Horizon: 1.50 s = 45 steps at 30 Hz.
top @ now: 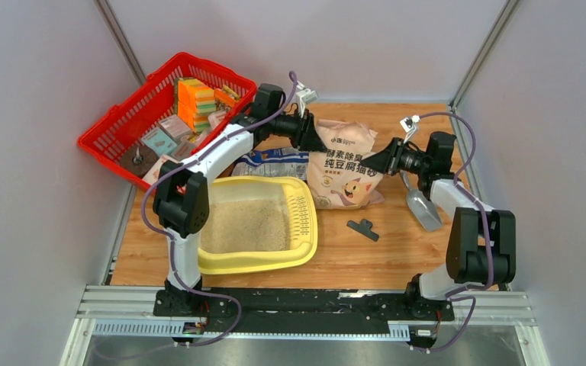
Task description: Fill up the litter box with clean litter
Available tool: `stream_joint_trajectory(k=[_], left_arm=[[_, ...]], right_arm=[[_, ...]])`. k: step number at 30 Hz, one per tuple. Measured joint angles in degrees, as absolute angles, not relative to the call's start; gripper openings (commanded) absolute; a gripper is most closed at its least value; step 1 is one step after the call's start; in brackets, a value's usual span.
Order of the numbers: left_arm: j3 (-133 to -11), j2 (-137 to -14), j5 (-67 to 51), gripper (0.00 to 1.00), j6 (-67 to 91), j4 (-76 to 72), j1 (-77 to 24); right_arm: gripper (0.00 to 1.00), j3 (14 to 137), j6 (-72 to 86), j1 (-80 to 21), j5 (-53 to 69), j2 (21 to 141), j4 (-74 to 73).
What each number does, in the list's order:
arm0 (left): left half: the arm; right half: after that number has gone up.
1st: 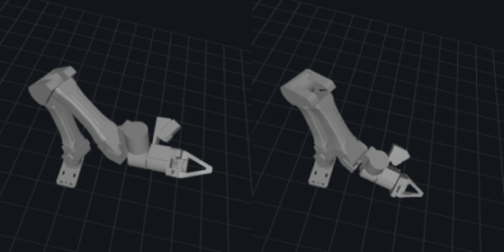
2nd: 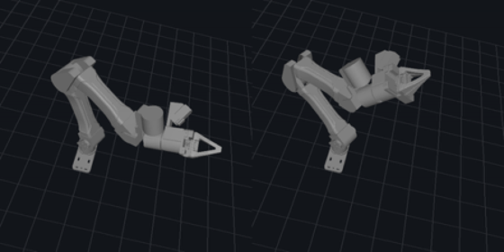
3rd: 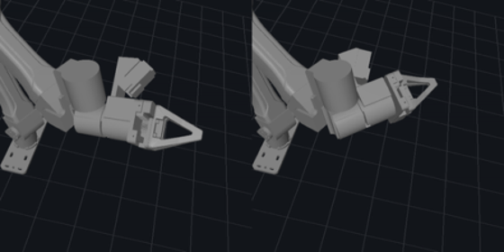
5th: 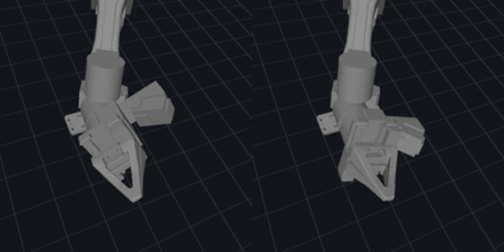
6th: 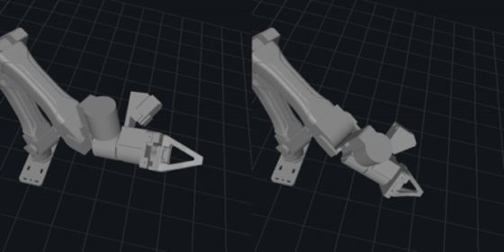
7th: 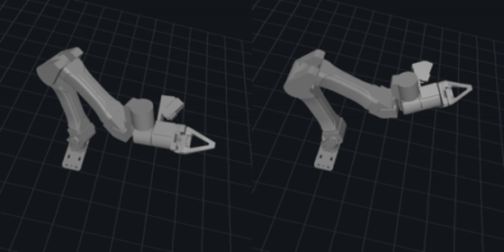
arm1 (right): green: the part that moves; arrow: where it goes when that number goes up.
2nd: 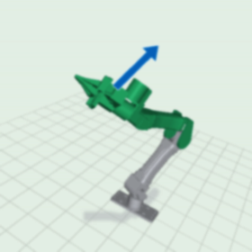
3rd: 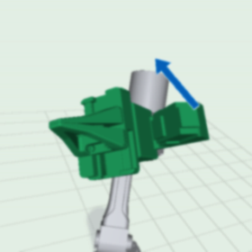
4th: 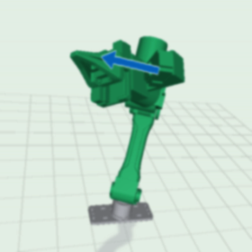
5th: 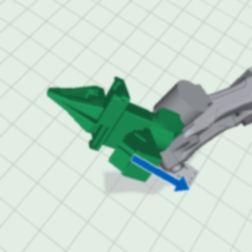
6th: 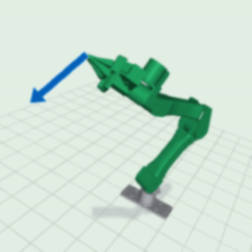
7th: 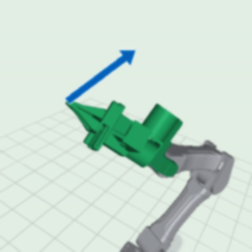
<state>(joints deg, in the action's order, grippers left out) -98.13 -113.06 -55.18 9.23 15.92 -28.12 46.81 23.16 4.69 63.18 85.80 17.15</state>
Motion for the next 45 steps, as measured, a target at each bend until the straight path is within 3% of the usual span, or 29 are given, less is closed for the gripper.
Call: stream_joint_trajectory(k=[3, 10, 14, 15, 23, 31, 35, 45], left_arm=[[-98.08, -113.91, -55.20, 0.45, 9.72, 14.66, -28.18], [-97.80, -116.14, -55.61, 0.40, 10.85, 12.29, -28.58], [-96.90, -116.18, -56.12, 0.31, 12.21, 10.46, -28.80], [-96.62, -116.18, -56.31, 0.25, 12.69, 10.00, -28.80], [-92.84, -116.14, -57.69, 0.01, 20.01, 5.13, -28.60], [-91.68, -116.14, -60.23, 0.00, 30.09, 4.14, -28.08], [-97.17, -118.61, -61.93, 0.00, 30.65, 11.66, -28.10], [-98.67, -120.70, -65.95, 0.00, 32.86, 19.86, -28.29]], right_arm=[[0.32, 46.87, 24.29, 4.69, 63.18, 86.32, 17.47], [0.33, 47.00, 26.11, 4.69, 63.20, 87.70, 17.91], [0.22, 47.57, 26.41, 4.67, 63.40, 88.58, 17.93], [0.16, 47.97, 26.63, 4.67, 63.57, 88.99, 17.93], [0.00, 51.94, 29.41, 5.41, 66.67, 92.29, 13.28], [0.00, 62.52, 23.27, 6.85, 73.69, 95.72, -12.97], [0.00, 67.16, 20.91, 7.70, 76.40, 99.53, -25.34], [0.00, 67.55, 28.88, 8.88, 82.11, 104.92, -34.33]])
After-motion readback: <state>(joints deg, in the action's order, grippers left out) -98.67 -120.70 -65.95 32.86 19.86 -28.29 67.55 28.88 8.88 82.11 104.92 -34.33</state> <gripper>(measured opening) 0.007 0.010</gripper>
